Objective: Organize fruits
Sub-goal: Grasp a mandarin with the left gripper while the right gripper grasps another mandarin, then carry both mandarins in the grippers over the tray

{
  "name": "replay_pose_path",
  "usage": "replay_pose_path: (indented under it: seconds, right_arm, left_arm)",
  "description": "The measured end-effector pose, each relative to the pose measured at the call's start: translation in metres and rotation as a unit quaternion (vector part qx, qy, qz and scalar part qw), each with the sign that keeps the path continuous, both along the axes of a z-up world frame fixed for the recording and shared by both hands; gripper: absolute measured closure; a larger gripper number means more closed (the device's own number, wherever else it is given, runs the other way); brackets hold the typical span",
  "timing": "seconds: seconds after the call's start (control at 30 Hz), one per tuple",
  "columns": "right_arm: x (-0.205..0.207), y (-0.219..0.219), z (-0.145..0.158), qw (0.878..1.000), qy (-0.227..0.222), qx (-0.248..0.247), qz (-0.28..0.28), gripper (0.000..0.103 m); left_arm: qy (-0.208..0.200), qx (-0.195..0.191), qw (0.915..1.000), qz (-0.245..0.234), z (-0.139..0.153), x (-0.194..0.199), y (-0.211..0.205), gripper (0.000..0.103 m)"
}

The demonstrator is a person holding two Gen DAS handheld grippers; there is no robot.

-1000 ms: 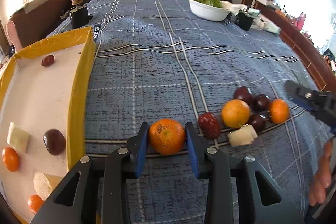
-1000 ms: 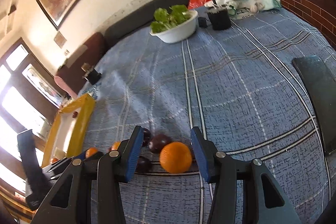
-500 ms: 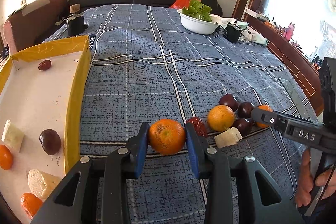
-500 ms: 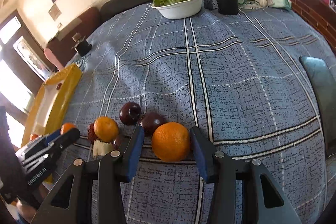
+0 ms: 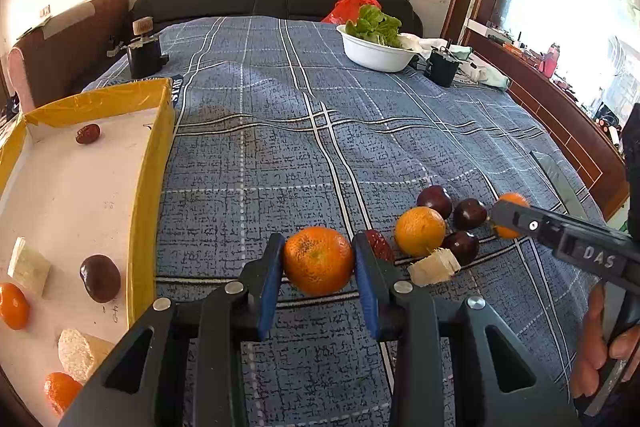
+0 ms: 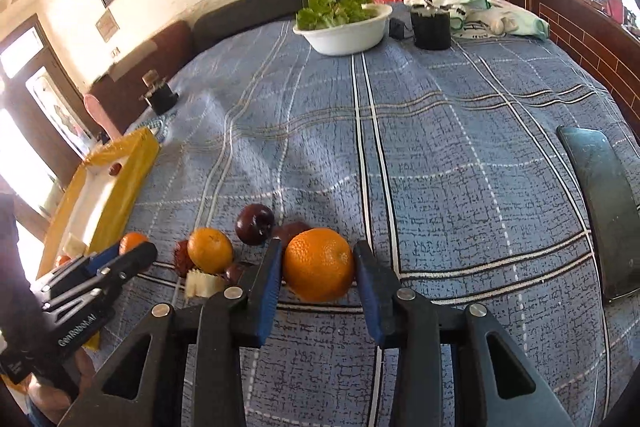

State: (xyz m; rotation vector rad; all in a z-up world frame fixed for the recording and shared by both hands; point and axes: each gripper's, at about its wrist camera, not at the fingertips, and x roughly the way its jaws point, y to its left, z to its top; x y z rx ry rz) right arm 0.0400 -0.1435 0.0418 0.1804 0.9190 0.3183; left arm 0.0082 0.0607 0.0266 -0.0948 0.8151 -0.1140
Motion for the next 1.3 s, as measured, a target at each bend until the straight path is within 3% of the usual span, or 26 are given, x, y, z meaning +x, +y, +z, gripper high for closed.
replay_pose_path:
  seconds: [0.23, 0.43, 0.77, 1.3]
  right_arm:
    - [-0.012, 0.0, 0.019, 0.997, -0.052, 0.05, 0.013, 0.064]
    - [-0.019, 0.014, 0.023, 0.994, -0.063, 0.078, 0.053, 0.064]
    - [-0.028, 0.033, 0.023, 0.99, -0.078, 0.066, 0.092, 0.064]
    - [-0.027, 0.034, 0.022, 0.99, -0.08, 0.065, 0.094, 0.064]
  left_arm:
    - [-0.017, 0.01, 0.9998, 0.001, 0.004, -0.004, -0.003, 0.07]
    - [-0.03, 0.023, 0.9993, 0.001, 0.008, -0.007, -0.007, 0.07]
    - [-0.051, 0.048, 0.9975, 0.0, 0.012, -0.012, -0.012, 0.07]
    - [-0.064, 0.046, 0.9969, 0.0, 0.016, -0.017, -0.012, 0.07]
